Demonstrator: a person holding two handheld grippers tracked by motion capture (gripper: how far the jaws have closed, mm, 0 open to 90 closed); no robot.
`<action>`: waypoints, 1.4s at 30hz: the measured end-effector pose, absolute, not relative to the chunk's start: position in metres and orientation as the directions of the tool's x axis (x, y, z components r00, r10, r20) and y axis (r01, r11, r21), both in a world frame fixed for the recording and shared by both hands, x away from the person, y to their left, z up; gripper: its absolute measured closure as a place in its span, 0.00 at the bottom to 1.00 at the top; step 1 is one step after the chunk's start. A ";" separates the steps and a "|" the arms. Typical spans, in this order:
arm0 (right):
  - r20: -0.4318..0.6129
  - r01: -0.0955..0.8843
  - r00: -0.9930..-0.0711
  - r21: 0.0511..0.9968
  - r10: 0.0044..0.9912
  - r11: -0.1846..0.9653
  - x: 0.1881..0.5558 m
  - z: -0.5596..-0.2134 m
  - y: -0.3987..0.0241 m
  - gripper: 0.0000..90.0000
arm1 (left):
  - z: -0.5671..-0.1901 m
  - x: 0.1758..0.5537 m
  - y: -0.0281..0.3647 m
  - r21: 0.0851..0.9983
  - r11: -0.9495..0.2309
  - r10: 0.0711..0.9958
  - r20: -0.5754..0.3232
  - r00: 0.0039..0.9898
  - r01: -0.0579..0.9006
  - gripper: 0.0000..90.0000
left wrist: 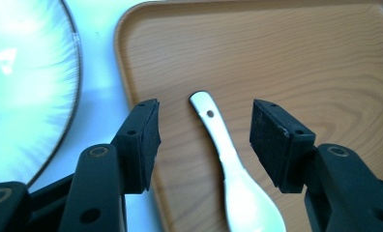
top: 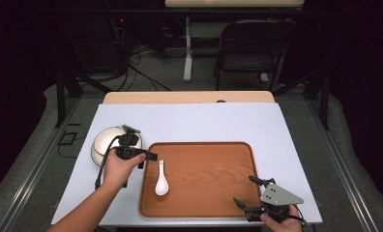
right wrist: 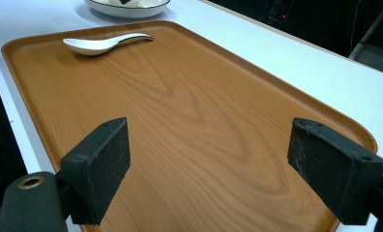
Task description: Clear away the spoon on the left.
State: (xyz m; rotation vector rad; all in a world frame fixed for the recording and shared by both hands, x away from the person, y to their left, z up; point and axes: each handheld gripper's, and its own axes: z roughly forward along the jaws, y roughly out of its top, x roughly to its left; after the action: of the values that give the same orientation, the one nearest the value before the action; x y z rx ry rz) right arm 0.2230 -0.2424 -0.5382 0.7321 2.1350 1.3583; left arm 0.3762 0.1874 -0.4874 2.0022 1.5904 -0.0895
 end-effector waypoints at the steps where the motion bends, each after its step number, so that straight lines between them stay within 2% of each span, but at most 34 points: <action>1: -0.122 0.174 -0.730 0.918 0.673 0.356 0.223 -0.538 -0.242 0.17 | -0.487 0.375 0.189 0.393 -0.122 0.872 -0.396 0.288 0.911 0.49; 19: -0.124 0.175 -0.730 0.917 0.672 0.359 0.223 -0.538 -0.242 0.17 | -0.482 0.342 0.230 0.444 -0.086 0.880 -0.386 0.277 0.892 0.51; 42: -0.129 0.173 -0.730 0.915 0.671 0.365 0.223 -0.539 -0.241 0.17 | -0.514 0.302 0.247 0.491 -0.029 0.880 -0.400 0.255 0.870 0.52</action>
State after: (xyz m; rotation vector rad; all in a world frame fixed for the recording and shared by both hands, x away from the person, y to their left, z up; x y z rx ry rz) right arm 0.2233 -0.2410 -0.5387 0.7300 2.1413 1.3489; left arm 0.3017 0.2474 -0.5141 1.8699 1.5915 0.0192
